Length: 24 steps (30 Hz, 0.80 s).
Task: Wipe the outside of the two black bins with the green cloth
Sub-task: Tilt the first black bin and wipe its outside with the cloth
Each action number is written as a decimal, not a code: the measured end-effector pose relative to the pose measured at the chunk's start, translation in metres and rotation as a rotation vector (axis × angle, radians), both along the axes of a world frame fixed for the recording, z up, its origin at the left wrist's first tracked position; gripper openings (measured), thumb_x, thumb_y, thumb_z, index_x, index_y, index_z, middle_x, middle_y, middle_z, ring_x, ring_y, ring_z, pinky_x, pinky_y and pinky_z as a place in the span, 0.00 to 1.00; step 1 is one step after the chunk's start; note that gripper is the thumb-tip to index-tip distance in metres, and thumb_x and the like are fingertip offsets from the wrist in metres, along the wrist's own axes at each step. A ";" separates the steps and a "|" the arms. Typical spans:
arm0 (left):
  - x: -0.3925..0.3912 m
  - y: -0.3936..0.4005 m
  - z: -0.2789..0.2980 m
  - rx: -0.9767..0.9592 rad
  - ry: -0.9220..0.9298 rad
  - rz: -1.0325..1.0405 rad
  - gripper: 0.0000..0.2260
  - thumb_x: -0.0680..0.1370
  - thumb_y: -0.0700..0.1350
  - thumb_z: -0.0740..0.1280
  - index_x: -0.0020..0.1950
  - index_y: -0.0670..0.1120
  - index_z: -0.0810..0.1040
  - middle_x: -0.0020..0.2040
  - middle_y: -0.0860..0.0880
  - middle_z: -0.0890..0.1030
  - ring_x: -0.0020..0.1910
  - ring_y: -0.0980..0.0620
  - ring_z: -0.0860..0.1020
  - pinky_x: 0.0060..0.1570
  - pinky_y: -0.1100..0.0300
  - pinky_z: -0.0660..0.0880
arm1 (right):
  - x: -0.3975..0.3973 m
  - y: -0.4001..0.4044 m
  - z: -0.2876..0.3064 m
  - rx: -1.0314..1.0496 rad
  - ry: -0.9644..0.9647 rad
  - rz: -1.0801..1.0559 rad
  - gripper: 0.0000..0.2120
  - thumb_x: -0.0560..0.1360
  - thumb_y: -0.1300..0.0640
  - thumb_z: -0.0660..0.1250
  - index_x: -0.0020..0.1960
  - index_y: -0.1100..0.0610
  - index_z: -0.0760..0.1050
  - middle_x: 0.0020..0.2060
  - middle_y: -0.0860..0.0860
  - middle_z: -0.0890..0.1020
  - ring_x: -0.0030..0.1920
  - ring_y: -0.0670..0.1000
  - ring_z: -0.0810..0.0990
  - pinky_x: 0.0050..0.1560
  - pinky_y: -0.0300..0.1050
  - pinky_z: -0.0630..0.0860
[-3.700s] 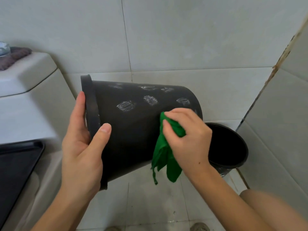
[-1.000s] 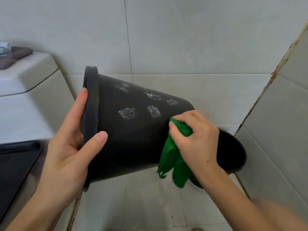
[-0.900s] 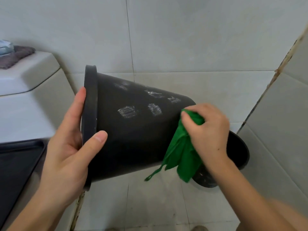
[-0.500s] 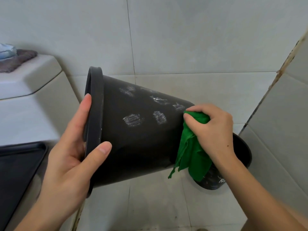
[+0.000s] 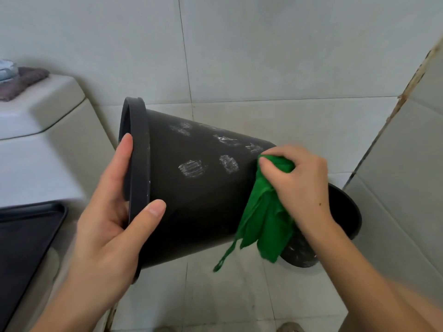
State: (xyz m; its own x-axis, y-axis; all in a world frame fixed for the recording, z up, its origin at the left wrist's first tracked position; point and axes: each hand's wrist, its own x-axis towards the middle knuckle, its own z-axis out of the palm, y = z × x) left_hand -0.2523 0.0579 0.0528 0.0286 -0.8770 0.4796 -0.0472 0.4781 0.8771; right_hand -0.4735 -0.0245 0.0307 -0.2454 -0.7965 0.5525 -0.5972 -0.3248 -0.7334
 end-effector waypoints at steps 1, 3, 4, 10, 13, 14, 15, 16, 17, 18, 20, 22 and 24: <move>-0.001 0.001 0.001 0.003 -0.005 0.002 0.32 0.71 0.37 0.60 0.71 0.58 0.60 0.57 0.71 0.79 0.57 0.68 0.78 0.52 0.72 0.75 | -0.009 -0.007 0.000 0.052 -0.022 -0.059 0.07 0.67 0.52 0.69 0.42 0.52 0.84 0.39 0.47 0.85 0.43 0.48 0.82 0.49 0.49 0.78; -0.003 0.004 0.003 0.013 -0.010 0.007 0.32 0.70 0.38 0.60 0.71 0.59 0.59 0.55 0.72 0.79 0.55 0.69 0.78 0.51 0.73 0.75 | -0.024 -0.015 0.001 0.133 -0.055 -0.134 0.03 0.69 0.54 0.71 0.41 0.51 0.84 0.37 0.48 0.85 0.43 0.51 0.82 0.49 0.53 0.78; -0.003 0.004 0.004 0.020 -0.009 0.006 0.32 0.70 0.38 0.60 0.71 0.59 0.59 0.55 0.72 0.79 0.55 0.69 0.78 0.52 0.73 0.75 | -0.025 -0.016 0.002 0.142 -0.061 -0.143 0.03 0.69 0.56 0.71 0.40 0.50 0.84 0.37 0.47 0.84 0.43 0.50 0.82 0.49 0.52 0.78; -0.001 0.002 0.005 0.020 -0.007 0.006 0.32 0.70 0.38 0.60 0.71 0.59 0.59 0.55 0.72 0.79 0.55 0.69 0.79 0.53 0.71 0.75 | 0.006 0.015 -0.002 -0.033 0.000 0.065 0.04 0.68 0.58 0.71 0.42 0.51 0.84 0.39 0.42 0.83 0.43 0.39 0.80 0.47 0.30 0.73; -0.001 0.003 0.003 0.011 -0.019 -0.007 0.32 0.71 0.37 0.60 0.72 0.57 0.58 0.56 0.71 0.79 0.56 0.68 0.79 0.52 0.72 0.75 | -0.010 0.006 -0.003 0.031 -0.077 0.009 0.06 0.70 0.58 0.72 0.39 0.47 0.82 0.38 0.40 0.83 0.42 0.41 0.81 0.49 0.43 0.78; -0.002 0.003 0.003 0.007 -0.021 -0.013 0.32 0.71 0.37 0.60 0.72 0.57 0.58 0.56 0.71 0.79 0.55 0.68 0.79 0.51 0.73 0.75 | -0.017 0.001 -0.003 0.073 -0.099 -0.032 0.07 0.70 0.58 0.72 0.38 0.46 0.81 0.37 0.41 0.83 0.42 0.43 0.81 0.49 0.48 0.78; -0.002 0.003 0.003 0.003 -0.020 -0.016 0.32 0.71 0.37 0.60 0.72 0.56 0.58 0.56 0.71 0.79 0.55 0.69 0.79 0.50 0.73 0.75 | -0.021 -0.003 -0.004 0.100 -0.104 -0.067 0.07 0.70 0.58 0.72 0.38 0.46 0.81 0.36 0.42 0.83 0.41 0.45 0.81 0.48 0.51 0.78; -0.002 0.003 0.003 -0.002 -0.019 -0.019 0.32 0.70 0.37 0.60 0.72 0.56 0.58 0.55 0.72 0.79 0.54 0.69 0.79 0.50 0.74 0.75 | -0.020 -0.004 -0.004 0.106 -0.097 -0.087 0.06 0.70 0.58 0.72 0.39 0.47 0.82 0.36 0.43 0.83 0.42 0.45 0.81 0.48 0.51 0.78; -0.003 0.003 0.003 -0.008 -0.020 -0.019 0.32 0.70 0.37 0.60 0.72 0.56 0.59 0.54 0.72 0.79 0.53 0.70 0.79 0.49 0.74 0.75 | -0.016 -0.003 -0.004 0.092 -0.083 -0.086 0.05 0.70 0.58 0.72 0.39 0.48 0.82 0.36 0.43 0.83 0.41 0.44 0.81 0.48 0.49 0.78; -0.004 0.002 0.002 -0.014 -0.025 -0.023 0.32 0.70 0.36 0.60 0.72 0.56 0.59 0.53 0.73 0.79 0.52 0.71 0.79 0.49 0.75 0.74 | -0.008 0.000 -0.004 0.064 -0.063 -0.062 0.05 0.70 0.58 0.72 0.40 0.49 0.83 0.37 0.42 0.83 0.41 0.42 0.80 0.47 0.44 0.77; -0.007 0.001 -0.003 -0.009 -0.040 -0.035 0.32 0.70 0.35 0.61 0.72 0.56 0.59 0.52 0.72 0.80 0.51 0.70 0.79 0.48 0.76 0.74 | 0.011 0.008 -0.003 -0.011 -0.012 0.029 0.04 0.68 0.57 0.71 0.41 0.49 0.83 0.37 0.40 0.82 0.43 0.40 0.80 0.47 0.37 0.74; -0.008 -0.001 -0.007 -0.005 -0.048 -0.044 0.32 0.73 0.34 0.64 0.72 0.56 0.60 0.54 0.70 0.81 0.51 0.69 0.80 0.49 0.75 0.74 | 0.025 0.016 0.001 -0.086 0.031 0.130 0.04 0.68 0.56 0.71 0.41 0.52 0.83 0.39 0.43 0.83 0.43 0.42 0.81 0.47 0.37 0.75; -0.008 -0.004 -0.011 0.010 -0.027 -0.028 0.32 0.73 0.33 0.66 0.72 0.56 0.61 0.55 0.68 0.81 0.52 0.68 0.80 0.49 0.74 0.75 | 0.028 0.015 0.008 -0.121 0.053 0.179 0.03 0.68 0.56 0.70 0.41 0.52 0.83 0.39 0.43 0.83 0.43 0.42 0.81 0.46 0.39 0.76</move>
State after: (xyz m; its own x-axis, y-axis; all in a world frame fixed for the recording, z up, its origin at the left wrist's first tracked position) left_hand -0.2600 0.0542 0.0422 -0.0092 -0.8819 0.4714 -0.0580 0.4711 0.8802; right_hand -0.4457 -0.0090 0.0387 -0.0741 -0.7520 0.6549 -0.5593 -0.5124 -0.6517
